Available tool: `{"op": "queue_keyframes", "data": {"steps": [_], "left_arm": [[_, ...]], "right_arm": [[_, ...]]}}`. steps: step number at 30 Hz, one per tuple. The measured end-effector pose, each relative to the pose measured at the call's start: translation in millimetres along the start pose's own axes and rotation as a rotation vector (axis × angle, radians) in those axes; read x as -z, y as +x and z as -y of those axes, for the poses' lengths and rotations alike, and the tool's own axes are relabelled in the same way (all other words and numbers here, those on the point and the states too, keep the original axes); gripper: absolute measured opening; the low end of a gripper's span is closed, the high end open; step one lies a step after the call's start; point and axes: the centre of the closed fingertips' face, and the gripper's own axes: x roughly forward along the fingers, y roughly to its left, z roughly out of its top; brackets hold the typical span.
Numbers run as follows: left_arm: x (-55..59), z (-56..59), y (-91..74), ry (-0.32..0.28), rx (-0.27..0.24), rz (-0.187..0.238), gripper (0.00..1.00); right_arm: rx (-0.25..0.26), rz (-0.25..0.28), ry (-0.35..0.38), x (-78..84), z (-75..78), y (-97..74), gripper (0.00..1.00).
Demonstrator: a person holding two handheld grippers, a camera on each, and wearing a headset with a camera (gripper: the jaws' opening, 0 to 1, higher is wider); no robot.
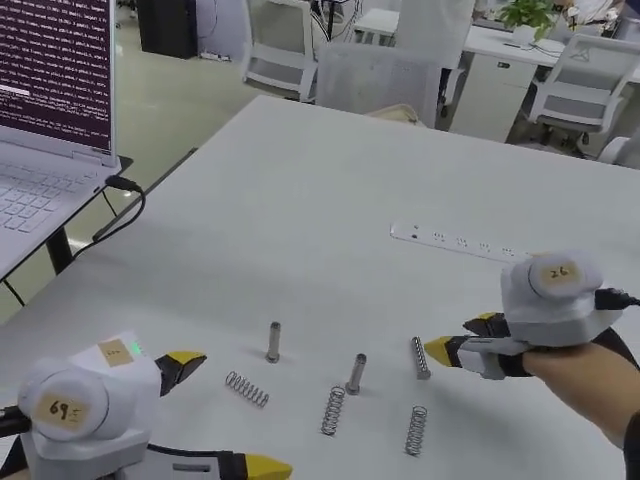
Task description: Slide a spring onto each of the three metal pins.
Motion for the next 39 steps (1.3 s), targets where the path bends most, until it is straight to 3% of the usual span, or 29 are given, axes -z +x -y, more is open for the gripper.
{"op": "queue_keyframes", "data": {"steps": [16,39], "left_arm": [[1.9,1.8,0.9,-0.004,0.009,-0.009,0.90],[2.9,2.4,0.3,-0.014,0.016,-0.008,0.87]], "right_arm": [[-0.022,-0.080,-0.003,1.0,-4.0,26.7,0.28],[0.014,-0.178,0.025,8.7,-2.3,50.4,0.16]]}}
